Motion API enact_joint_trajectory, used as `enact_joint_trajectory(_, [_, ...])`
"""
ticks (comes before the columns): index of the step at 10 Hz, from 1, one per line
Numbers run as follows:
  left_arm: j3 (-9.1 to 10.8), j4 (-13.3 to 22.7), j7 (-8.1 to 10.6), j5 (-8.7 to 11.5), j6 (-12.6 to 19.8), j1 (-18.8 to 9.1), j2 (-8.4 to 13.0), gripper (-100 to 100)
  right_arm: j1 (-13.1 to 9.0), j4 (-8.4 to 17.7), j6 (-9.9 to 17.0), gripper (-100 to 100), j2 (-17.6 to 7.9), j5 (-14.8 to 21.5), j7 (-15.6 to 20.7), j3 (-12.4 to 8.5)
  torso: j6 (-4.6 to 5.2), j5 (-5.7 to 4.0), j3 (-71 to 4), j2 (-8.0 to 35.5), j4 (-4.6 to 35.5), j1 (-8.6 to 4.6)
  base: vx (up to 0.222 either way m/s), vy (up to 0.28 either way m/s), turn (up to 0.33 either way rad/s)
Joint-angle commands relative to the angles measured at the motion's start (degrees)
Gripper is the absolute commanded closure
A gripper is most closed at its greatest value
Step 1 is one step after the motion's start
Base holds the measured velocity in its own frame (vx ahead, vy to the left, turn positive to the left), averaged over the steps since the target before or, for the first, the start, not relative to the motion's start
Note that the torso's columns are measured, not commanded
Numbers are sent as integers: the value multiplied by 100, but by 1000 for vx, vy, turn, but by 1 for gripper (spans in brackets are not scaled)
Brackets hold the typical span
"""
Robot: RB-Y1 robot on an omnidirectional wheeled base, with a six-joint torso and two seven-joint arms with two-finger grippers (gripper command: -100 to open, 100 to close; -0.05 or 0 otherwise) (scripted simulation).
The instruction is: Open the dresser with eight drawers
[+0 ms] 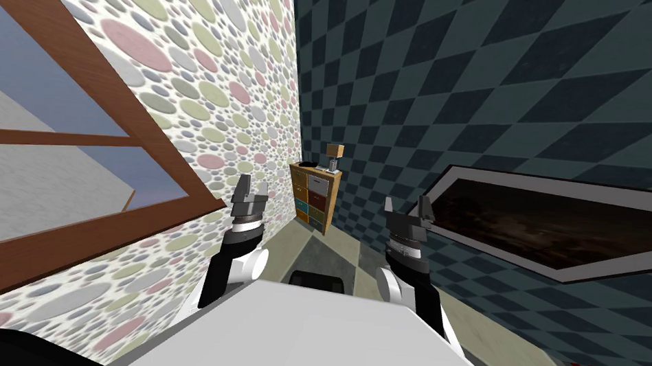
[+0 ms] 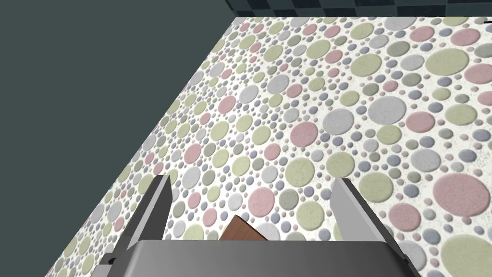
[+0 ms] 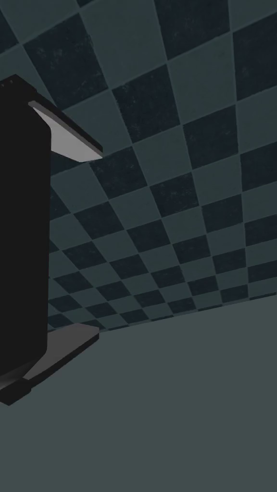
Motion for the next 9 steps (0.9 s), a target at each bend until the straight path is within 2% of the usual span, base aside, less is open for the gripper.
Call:
enact_joint_trajectory(1, [0,0,0,0,0,0,0,0,0,0,0,0,0,0,0,0,0,0,-467,232,235,0,0,0,0])
enact_joint_trajectory(9, [0,-2,0,0,-1,0,0,0,0,-2,-1,0,0,0,0,0,0,0,-7073,3539,3537,0,0,0,0])
